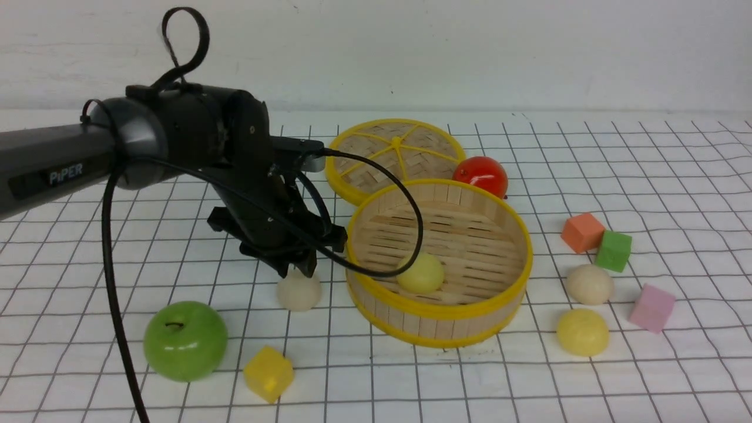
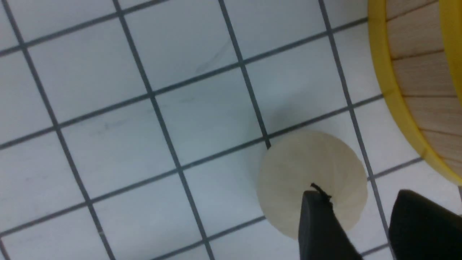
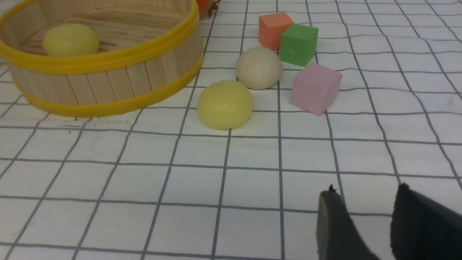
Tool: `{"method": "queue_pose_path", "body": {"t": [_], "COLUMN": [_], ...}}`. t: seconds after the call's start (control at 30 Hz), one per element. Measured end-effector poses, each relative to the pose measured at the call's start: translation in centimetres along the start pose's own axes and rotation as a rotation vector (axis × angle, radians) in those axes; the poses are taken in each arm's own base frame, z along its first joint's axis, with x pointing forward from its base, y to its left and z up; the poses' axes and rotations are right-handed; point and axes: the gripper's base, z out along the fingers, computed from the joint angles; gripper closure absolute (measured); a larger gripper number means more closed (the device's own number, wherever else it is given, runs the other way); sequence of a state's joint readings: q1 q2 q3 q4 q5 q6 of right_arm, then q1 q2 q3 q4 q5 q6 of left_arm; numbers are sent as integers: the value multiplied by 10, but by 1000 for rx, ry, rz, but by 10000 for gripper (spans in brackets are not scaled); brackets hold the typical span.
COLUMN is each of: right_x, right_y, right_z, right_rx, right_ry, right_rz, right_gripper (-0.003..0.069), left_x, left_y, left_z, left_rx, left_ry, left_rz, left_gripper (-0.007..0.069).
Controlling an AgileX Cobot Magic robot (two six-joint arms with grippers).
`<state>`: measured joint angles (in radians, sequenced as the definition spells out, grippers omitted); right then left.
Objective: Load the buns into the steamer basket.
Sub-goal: Use the left arm to grab a steamed stuffed bun
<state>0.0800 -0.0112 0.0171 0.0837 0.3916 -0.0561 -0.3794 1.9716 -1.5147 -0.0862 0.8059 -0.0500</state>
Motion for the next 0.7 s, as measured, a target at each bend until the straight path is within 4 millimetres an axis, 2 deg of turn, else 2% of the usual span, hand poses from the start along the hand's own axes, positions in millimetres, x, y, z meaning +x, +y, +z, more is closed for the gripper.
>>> {"method": "queue_pose_path", "body": {"t": [0.33, 0.47, 0.6, 0.7], "right_x": [0, 0, 0, 0], "right_y": [0, 0, 0, 0], "right_z": [0, 0, 0, 0], "right_rx": [0, 0, 0, 0], "right_ry": [0, 0, 0, 0], "right_rz": [0, 0, 0, 0], "right_gripper": [420, 420, 420, 419], "left_x": [1, 1, 1, 2], "left_y": [4, 4, 4, 4], "left_z": [22, 23, 23, 23], "left_rx": [-31, -32, -32, -33], "left_ry": [18, 17, 20, 30], "left_rz": [26, 26, 26, 27], "left_gripper": [346, 389, 494, 603]}}
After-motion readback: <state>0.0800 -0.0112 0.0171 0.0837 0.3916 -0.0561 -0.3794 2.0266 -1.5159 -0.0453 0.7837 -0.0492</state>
